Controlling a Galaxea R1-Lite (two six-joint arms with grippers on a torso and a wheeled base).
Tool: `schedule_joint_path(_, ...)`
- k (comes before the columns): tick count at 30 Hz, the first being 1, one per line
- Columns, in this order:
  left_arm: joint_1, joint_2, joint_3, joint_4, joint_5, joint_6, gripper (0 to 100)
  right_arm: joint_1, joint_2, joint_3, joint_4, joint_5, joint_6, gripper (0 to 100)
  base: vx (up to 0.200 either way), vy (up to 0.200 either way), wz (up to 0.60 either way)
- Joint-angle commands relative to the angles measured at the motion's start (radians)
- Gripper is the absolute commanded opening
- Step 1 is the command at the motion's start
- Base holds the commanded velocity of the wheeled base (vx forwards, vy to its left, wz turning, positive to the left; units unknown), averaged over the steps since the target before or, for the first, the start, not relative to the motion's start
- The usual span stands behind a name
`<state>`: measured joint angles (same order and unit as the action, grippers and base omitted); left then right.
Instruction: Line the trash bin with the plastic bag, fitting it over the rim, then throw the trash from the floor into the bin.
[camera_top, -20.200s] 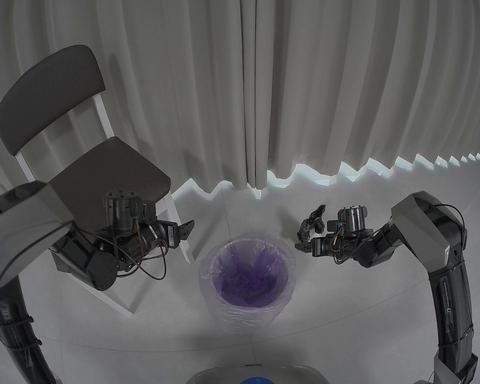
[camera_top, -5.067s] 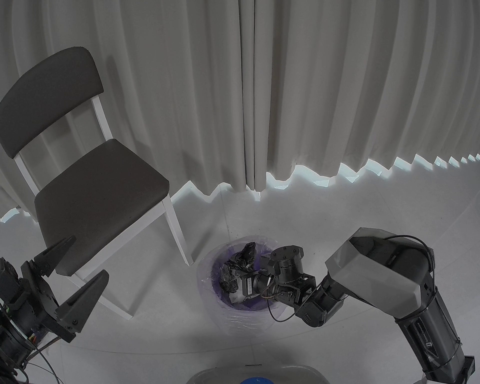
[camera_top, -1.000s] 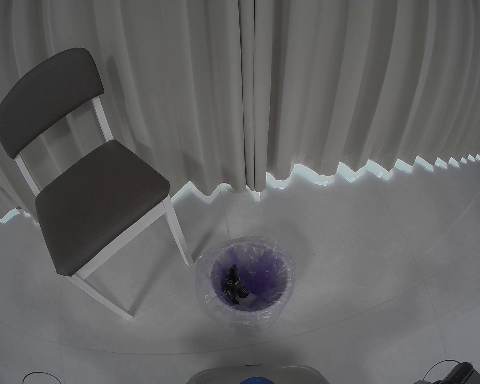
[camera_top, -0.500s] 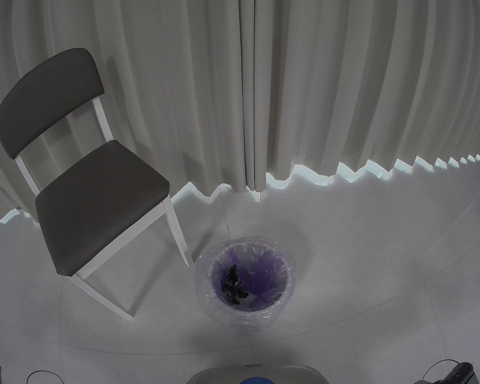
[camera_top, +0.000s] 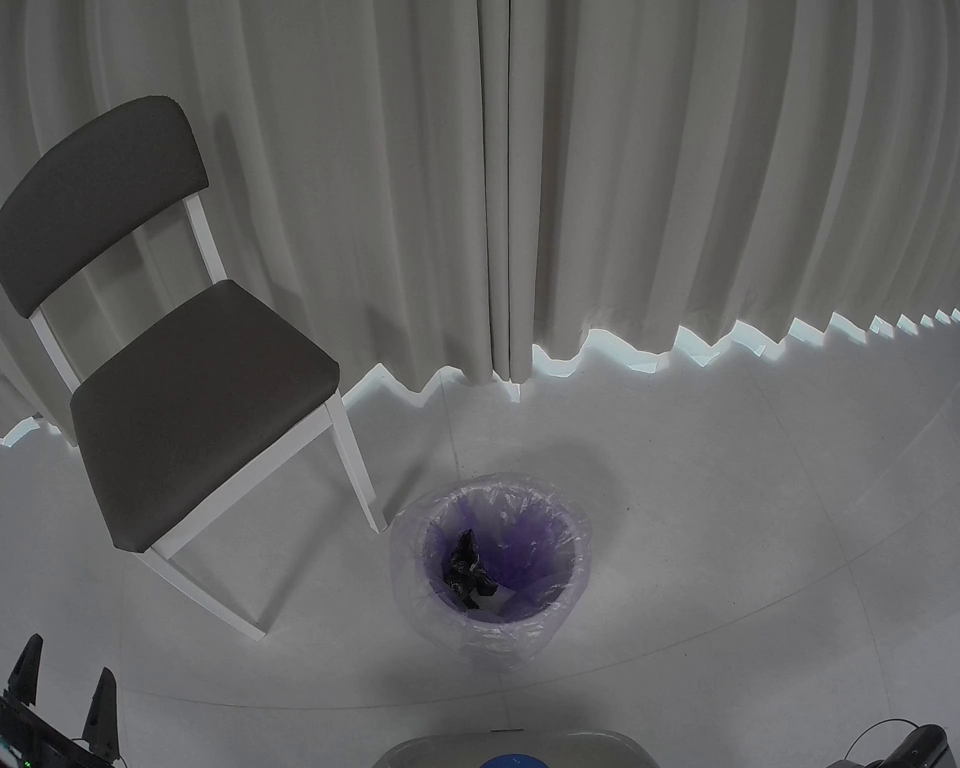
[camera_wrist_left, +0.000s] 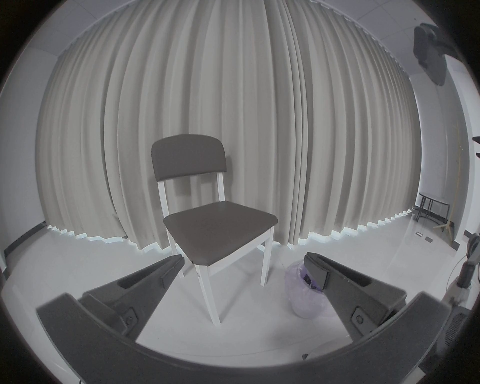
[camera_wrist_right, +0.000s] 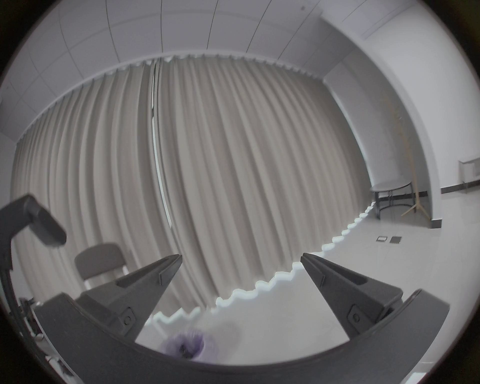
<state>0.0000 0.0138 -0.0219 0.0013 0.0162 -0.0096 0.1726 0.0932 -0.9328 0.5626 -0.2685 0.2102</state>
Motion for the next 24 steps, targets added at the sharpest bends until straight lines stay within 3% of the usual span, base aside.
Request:
schedule_joint_path(1,0.000,-0.014,0.019,0.006,-0.001,-0.023,100,0.001,0.007,0.086,0.017,0.092,0.011,100,0.000,0.000,0.00)
schedule_joint_path(11,0.000,-0.014,0.020,0.005,-0.001,-0.020,100,0.001,0.007,0.290,0.013,0.212,-0.029,100,0.000,0.000,0.00)
schedule_joint_path(18,0.000,-0.014,0.020,0.003,0.001,-0.026,100,0.001,0.007,0.448,-0.073,0.204,-0.091,100,0.000,0.000,0.00)
schedule_joint_path(24,0.000,-0.014,0.019,0.005,0.001,-0.021,100,-0.028,0.008,0.523,-0.193,0.132,-0.091,100,0.000,0.000,0.00)
